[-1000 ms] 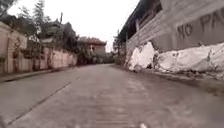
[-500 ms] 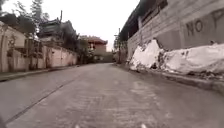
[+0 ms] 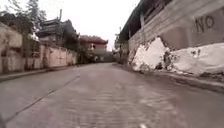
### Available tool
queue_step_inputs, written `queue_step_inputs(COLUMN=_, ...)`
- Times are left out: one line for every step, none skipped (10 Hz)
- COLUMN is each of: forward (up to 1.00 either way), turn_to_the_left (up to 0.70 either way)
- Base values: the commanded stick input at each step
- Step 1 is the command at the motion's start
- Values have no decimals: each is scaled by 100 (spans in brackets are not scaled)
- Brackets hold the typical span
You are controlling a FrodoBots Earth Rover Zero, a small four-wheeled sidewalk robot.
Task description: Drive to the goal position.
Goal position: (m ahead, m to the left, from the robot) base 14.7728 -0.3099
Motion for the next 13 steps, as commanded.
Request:
queue_step_inputs(forward=100, turn_to_the_left=0)
queue_step_inputs(forward=100, turn_to_the_left=0)
queue_step_inputs(forward=100, turn_to_the_left=0)
queue_step_inputs(forward=100, turn_to_the_left=0)
queue_step_inputs(forward=100, turn_to_the_left=0)
queue_step_inputs(forward=100, turn_to_the_left=0)
queue_step_inputs(forward=100, turn_to_the_left=0)
queue_step_inputs(forward=100, turn_to_the_left=0)
queue_step_inputs(forward=100, turn_to_the_left=0)
queue_step_inputs(forward=100, turn_to_the_left=0)
queue_step_inputs(forward=100, turn_to_the_left=0)
queue_step_inputs(forward=100, turn_to_the_left=0)
queue_step_inputs(forward=100, turn_to_the_left=0)
